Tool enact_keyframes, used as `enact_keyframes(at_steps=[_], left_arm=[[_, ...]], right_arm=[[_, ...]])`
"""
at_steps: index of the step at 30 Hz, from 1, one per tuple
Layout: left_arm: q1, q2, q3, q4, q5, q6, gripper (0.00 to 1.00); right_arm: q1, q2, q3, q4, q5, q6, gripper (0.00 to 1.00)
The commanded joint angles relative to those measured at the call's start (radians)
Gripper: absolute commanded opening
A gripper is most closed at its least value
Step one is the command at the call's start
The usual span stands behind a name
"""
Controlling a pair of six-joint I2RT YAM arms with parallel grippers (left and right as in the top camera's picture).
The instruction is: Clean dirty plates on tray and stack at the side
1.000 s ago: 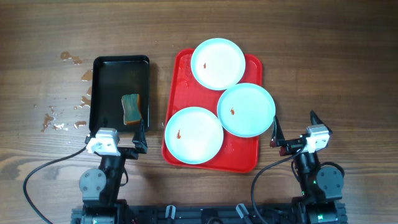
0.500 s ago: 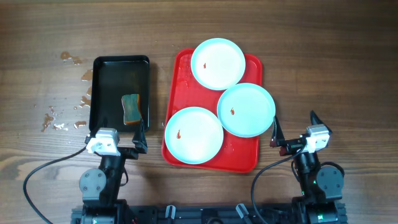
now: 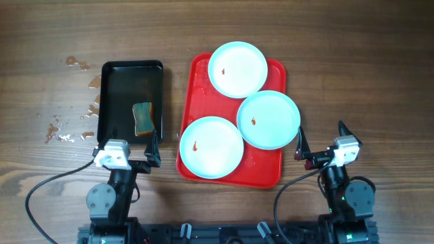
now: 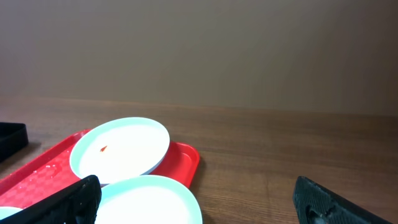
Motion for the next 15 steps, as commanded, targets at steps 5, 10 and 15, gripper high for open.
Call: enact_keyframes(at_steps=[5,10,15], left_arm=[[-0.002,-0.005,-0.006,-0.002,-0.001,0.002,1.00],[-0.003,0.004,-0.006,0.021,0.150,-0.113,1.00],[-0.003,0.005,0.025,0.211,0.279,-0.343,1.00]], right_arm=[[0.002,-0.008,-0.001,0.004,-0.017,-0.016,1.00],[0.002,-0.008,-0.001,0.010,-0.085,0.292,1.00],[0.002,-0.001,0.086,-0.034,-0.331,0.216,1.00]])
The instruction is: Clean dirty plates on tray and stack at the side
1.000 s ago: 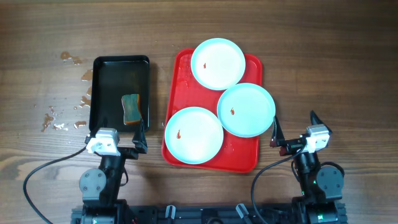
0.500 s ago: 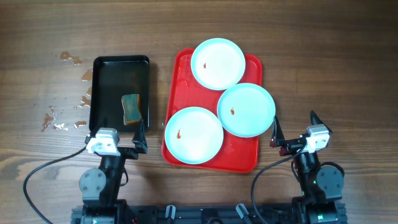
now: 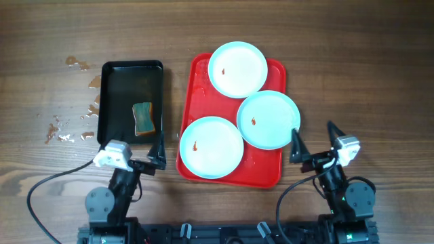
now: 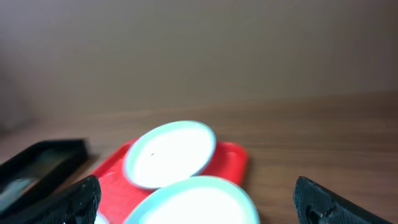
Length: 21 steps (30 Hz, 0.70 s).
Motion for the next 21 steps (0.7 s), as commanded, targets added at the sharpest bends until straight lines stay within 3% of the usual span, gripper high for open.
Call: enact_keyframes(at_steps=[1,5,12,15,18,21], left_arm=[[-0.003,0.002,0.053,0.074,0.103,-0.217,1.00],[-0.002,0.112,0.277,-0.093,0.100,-0.236,1.00],[-0.003,0.591,0.784,-0.651,0.100,-0.235,1.00],[-0.003,0.770,0.927,-0.799,0.122,-0.235,1.00],[-0.003,0.871,0.940,-0.826,0.311,-0.245,1.00],[-0.002,0.953,0.940,-0.869,0.171,-0.239,1.00]], right_arm=[[0.002,0.009,0.126,-0.056,-0.153,0.018,1.00],[0.002,0.217,0.464,-0.271,-0.146,0.016,1.00],[0.002,0.800,1.010,-0.824,-0.178,0.018,1.00],[0.002,0.987,1.118,-0.872,-0.243,0.039,1.00],[0.002,1.133,1.128,-0.856,-0.444,0.084,1.00],[0.011,1.225,1.128,-0.877,-0.473,0.010,0.88]])
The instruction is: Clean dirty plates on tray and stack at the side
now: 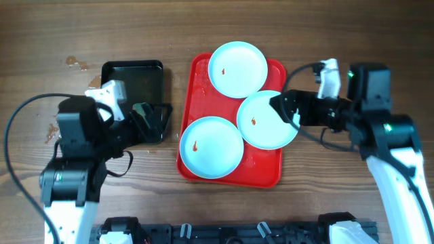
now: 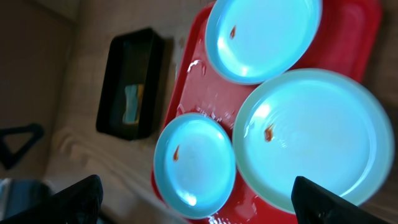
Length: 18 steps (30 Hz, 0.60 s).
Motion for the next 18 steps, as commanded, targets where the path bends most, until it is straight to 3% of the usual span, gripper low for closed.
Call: enact_keyframes(at_steps=[1,3,5,8,10,13,14,16,18], left_arm=[[-0.002,0.082,0.017,-0.038,-0.145,-0.010,1.00],[-0.002,0.154,0.017,-0.053,-0.379,-0.009,0.85],[-0.002,0.246,0.017,-0.043,-0.476,0.003,0.87],[-0.002,0.472,0.017,0.035,-0.503,0.100,0.91],[-0.002,0.616,0.017,0.088,-0.549,0.135,0.86],[-0.002,0.742,0.017,0.180,-0.551,0.201,0.73],[-0.002,0.776,0.017,0.214,-0.551,0.238,0.65],[-0.002,0.808,0.017,0.248,-0.546,0.257,0.25],[-0.002,0.832,0.017,0.275,-0.543,0.265,0.04]], right_arm=[[0.019,0.051,0.019,-0.021,-0.075,-0.074,0.85],[0.053,0.039,0.019,-0.027,0.004,-0.074,0.85],[0.090,0.026,0.019,-0.029,0.060,-0.074,0.84],[0.190,0.021,0.019,-0.031,0.118,-0.082,0.81],[0.260,0.020,0.019,-0.042,0.122,-0.100,0.65],[0.345,0.019,0.019,-0.051,0.259,-0.069,0.64],[0.364,0.021,0.019,-0.048,0.352,-0.016,0.64],[0.365,0.022,0.019,-0.045,0.386,0.009,0.67],[0.365,0.023,0.018,-0.039,0.387,0.040,0.67]])
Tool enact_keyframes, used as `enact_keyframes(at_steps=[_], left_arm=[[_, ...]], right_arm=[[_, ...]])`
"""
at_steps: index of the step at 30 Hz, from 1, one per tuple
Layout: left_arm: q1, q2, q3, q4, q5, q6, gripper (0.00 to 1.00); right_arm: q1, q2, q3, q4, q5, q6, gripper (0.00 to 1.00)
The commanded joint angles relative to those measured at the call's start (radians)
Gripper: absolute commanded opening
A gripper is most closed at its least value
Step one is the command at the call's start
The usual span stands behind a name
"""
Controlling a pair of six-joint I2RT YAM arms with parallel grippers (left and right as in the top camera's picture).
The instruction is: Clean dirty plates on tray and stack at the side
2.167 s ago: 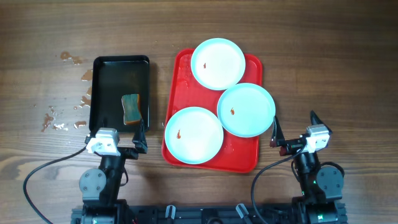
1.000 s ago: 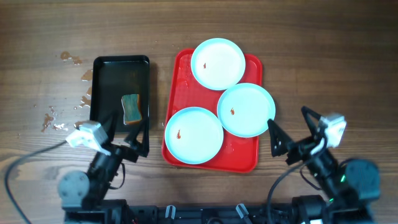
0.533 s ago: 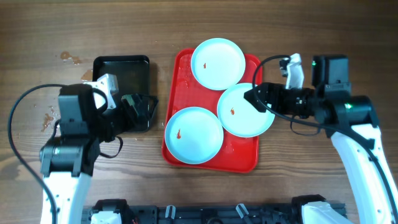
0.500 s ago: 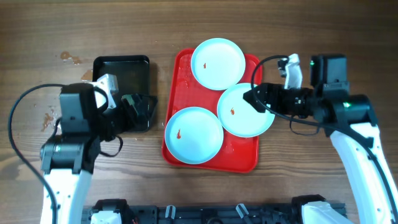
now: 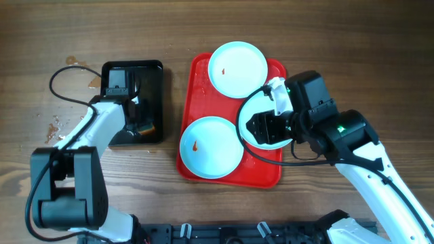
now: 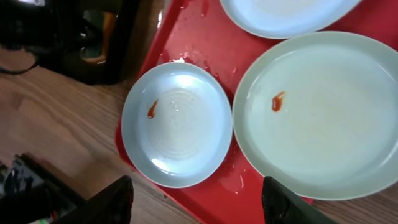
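Note:
A red tray [image 5: 196,88] holds three pale blue plates. The far plate [image 5: 237,69] and the near left plate [image 5: 211,147] each carry a small red stain. The right plate [image 6: 336,124], also stained, lies mostly under my right arm in the overhead view. My right gripper [image 6: 199,208] hangs open over the tray, between the near left and right plates, holding nothing. My left gripper [image 5: 137,116] is down in the black tray [image 5: 132,74], over the spot where the sponge lies. The sponge is almost wholly hidden, and the left jaws do not show clearly.
Spilled drops and stains [image 5: 68,129] mark the wood left of the black tray, with another patch [image 5: 78,64] at its far left corner. The left arm's cable [image 5: 64,85] loops over that side. Bare wood lies right of the red tray.
My left gripper has gone from the black tray's right edge to down inside it, over the sponge. My right gripper has moved from the tray's right rim to low over the right plate.
Both arms first sat folded at the near table edge, grippers open, the sponge in plain view in the black tray. Then they were raised out, left beside the black tray, right beside the red tray. Now the left is in the black tray and the right over the plates.

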Motion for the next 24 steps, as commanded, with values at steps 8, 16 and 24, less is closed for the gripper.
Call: enact_keyframes(at_steps=[8,16,24], left_arm=[[-0.001,-0.127,0.038,-0.076,-0.047,0.106,0.38],[-0.001,0.048,0.010,-0.023,-0.039,0.103,0.06],[-0.001,-0.111,0.077,-0.117,-0.024,0.111,0.04]], right_arm=[[0.005,-0.014,0.017,0.044,0.060,0.057,0.67],[0.005,-0.014,0.017,0.043,0.060,0.059,0.67],[0.005,-0.014,0.017,0.042,0.060,0.076,0.67]])
